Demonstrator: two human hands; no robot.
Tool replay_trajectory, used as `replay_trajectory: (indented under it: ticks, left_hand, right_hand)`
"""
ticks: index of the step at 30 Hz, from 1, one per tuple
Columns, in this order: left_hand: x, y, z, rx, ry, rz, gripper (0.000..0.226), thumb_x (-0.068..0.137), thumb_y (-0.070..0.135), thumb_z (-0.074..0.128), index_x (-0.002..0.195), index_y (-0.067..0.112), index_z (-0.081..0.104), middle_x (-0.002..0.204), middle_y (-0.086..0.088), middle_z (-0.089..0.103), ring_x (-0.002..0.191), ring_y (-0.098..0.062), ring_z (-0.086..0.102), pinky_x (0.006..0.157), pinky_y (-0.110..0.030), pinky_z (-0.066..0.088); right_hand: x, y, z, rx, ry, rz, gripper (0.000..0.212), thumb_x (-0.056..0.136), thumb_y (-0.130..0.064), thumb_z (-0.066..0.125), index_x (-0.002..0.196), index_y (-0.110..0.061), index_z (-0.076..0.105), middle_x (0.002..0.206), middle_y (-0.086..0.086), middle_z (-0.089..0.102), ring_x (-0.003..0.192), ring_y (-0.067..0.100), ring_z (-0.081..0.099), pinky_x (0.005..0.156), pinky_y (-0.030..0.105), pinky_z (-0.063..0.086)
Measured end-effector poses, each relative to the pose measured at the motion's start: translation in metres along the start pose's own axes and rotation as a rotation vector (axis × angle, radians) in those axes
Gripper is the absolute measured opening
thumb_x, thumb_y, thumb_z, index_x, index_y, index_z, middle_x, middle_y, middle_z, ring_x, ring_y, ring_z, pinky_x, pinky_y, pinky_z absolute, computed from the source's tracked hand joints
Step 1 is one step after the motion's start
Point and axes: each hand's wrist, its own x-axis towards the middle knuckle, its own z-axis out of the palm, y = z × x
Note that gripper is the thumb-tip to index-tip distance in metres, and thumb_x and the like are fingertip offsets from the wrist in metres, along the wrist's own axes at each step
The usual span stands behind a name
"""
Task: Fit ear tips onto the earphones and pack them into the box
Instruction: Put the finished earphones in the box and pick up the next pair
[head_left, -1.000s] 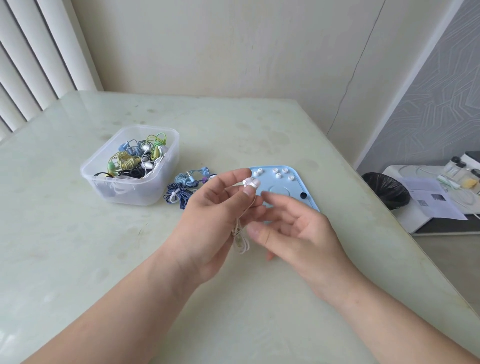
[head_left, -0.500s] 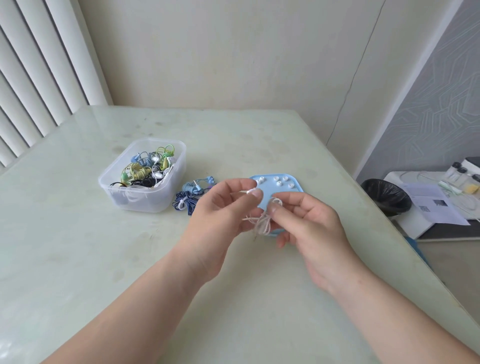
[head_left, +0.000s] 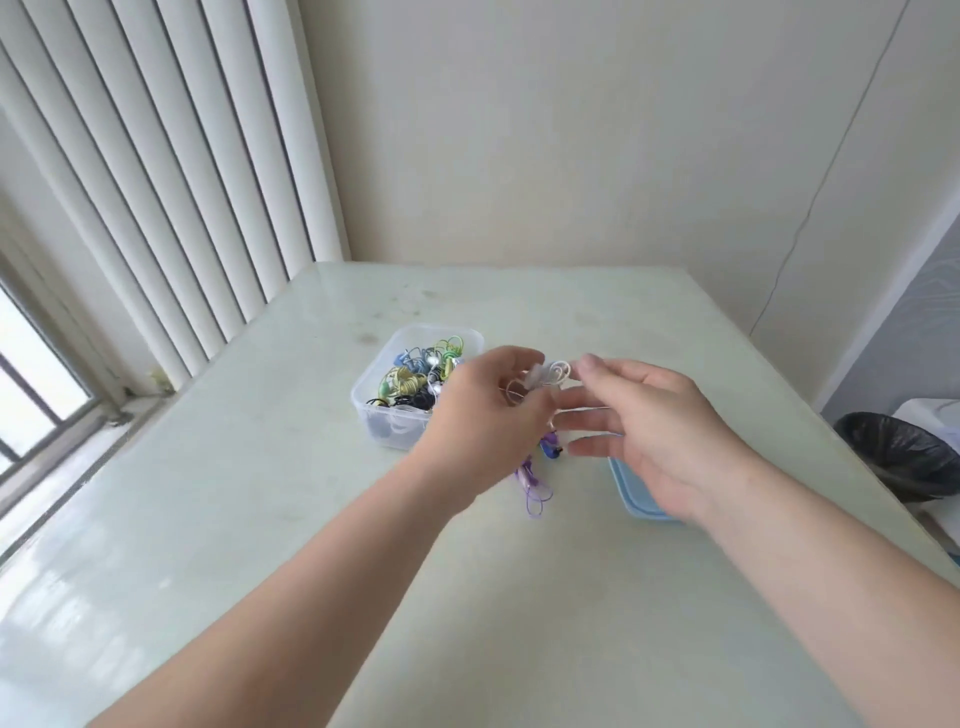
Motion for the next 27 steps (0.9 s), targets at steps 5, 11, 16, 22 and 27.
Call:
replay_trajectory:
  ticks: [5, 11, 16, 22, 27]
  left_hand:
    - [0.042, -0.010, -0.056, 0.331, 0.227, 0.089, 0.026, 0.094, 0.028, 0.069, 0.120, 0.022, 0.072, 0.097, 0.001, 0.075, 0.087, -0.018, 0.071, 0.082, -0.029, 0.056]
    - [0.059, -0.038, -0.082, 0.831, 0.039, -0.062, 0.016, 0.095, 0.027, 0.062, 0.104, 0.022, 0.073, 0.097, 0.000, 0.070, 0.083, -0.026, 0.062, 0.063, -0.027, 0.043]
    - [0.057, -0.038, -0.082, 0.989, 0.014, -0.016, 0.024, 0.098, 0.028, 0.057, 0.095, 0.011, 0.074, 0.102, -0.010, 0.066, 0.096, -0.032, 0.063, 0.074, -0.035, 0.051]
    - [0.048, -0.020, -0.068, 0.909, 0.107, 0.274, 0.018, 0.096, 0.024, 0.063, 0.110, 0.021, 0.075, 0.115, 0.000, 0.066, 0.107, -0.027, 0.062, 0.082, -0.033, 0.048]
    - [0.046, -0.012, -0.021, 0.967, -0.212, 0.319, 0.027, 0.098, 0.010, 0.057, 0.118, 0.022, 0.070, 0.116, 0.002, 0.064, 0.099, -0.024, 0.063, 0.077, -0.032, 0.049]
  right_hand:
    - [0.013, -0.006, 0.026, -0.128, -0.020, 0.020, 0.011, 0.098, -0.015, 0.067, 0.107, -0.012, 0.072, 0.111, 0.018, 0.074, 0.075, 0.022, 0.071, 0.066, 0.039, 0.058]
    - [0.013, -0.002, 0.028, -0.142, -0.019, 0.038, 0.012, 0.098, -0.015, 0.066, 0.108, -0.010, 0.070, 0.096, 0.016, 0.076, 0.072, 0.023, 0.070, 0.060, 0.035, 0.056]
    - [0.013, 0.002, 0.016, -0.188, 0.012, 0.040, 0.009, 0.098, -0.014, 0.065, 0.104, -0.011, 0.070, 0.090, 0.012, 0.076, 0.071, 0.023, 0.070, 0.061, 0.036, 0.056]
    - [0.013, 0.002, 0.002, -0.252, 0.078, 0.010, 0.011, 0.097, -0.011, 0.063, 0.105, -0.012, 0.071, 0.093, 0.013, 0.077, 0.067, 0.021, 0.068, 0.054, 0.031, 0.050]
    - [0.017, 0.005, -0.015, -0.400, 0.165, -0.046, 0.011, 0.097, -0.015, 0.061, 0.101, -0.017, 0.072, 0.089, 0.006, 0.077, 0.063, 0.016, 0.065, 0.048, 0.026, 0.043]
